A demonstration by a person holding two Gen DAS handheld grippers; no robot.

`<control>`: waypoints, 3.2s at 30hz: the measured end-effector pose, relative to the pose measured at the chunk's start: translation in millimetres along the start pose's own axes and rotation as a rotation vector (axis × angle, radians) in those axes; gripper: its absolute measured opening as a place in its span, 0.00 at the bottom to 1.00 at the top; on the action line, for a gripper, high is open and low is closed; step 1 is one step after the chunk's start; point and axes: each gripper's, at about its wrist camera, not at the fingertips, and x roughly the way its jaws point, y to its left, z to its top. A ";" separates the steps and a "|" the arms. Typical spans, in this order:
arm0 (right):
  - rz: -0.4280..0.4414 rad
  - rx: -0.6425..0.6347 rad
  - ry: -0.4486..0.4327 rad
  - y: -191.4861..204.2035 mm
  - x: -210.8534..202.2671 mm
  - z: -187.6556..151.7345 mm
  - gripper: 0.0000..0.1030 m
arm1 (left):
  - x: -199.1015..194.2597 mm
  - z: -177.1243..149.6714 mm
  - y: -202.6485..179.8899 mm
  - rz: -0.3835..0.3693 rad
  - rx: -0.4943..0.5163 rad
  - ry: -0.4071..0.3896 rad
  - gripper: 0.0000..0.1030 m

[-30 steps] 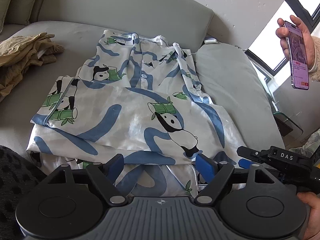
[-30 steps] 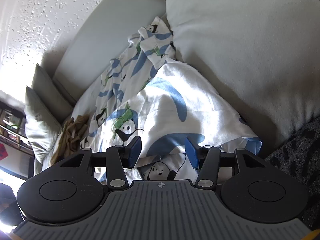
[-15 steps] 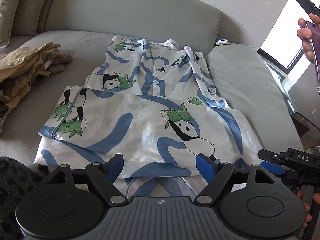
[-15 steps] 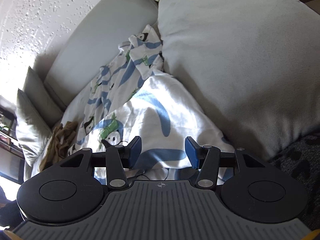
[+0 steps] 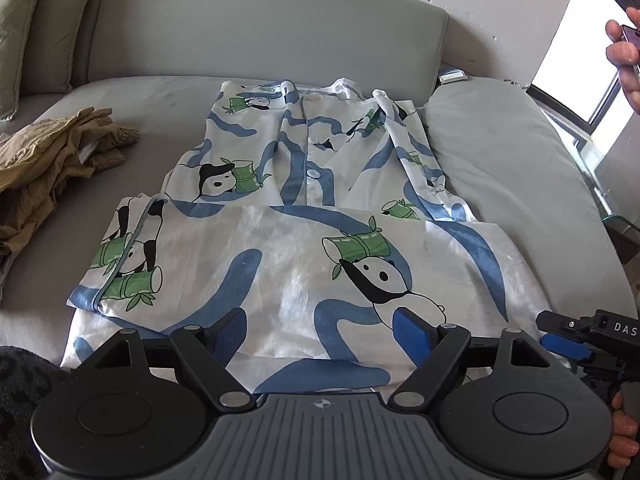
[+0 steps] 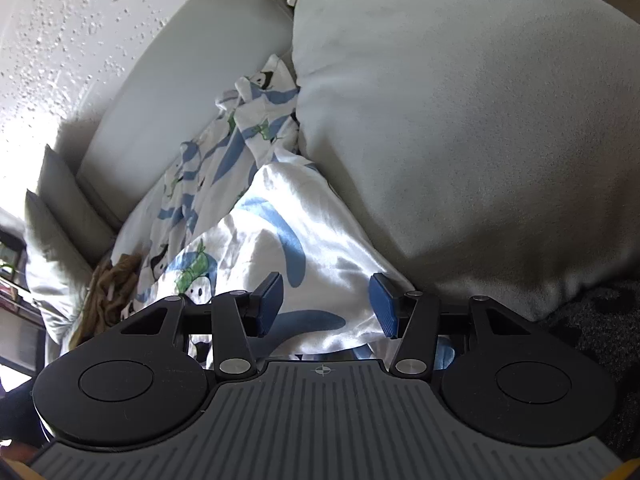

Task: Fold clothes

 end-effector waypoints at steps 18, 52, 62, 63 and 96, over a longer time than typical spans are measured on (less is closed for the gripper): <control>0.026 0.041 -0.013 -7.4 -0.1 1.1 0.53 | 0.7 -1.4 -4.5 0.009 0.009 0.011 0.76; -0.207 -0.176 -0.131 24.6 -32.3 -20.6 0.53 | -52.1 -23.4 44.5 0.056 -0.082 -0.078 0.78; -0.250 -0.380 -0.092 31.6 -4.3 -21.4 0.52 | -53.3 -30.6 54.0 0.062 -0.096 -0.075 0.78; -0.275 -0.394 -0.076 32.6 2.5 -20.9 0.52 | -53.8 -31.0 54.6 0.063 -0.095 -0.078 0.78; -0.189 -0.345 -0.126 69.9 -14.7 -33.8 0.05 | -10.5 -18.8 78.3 0.116 0.146 -0.190 0.24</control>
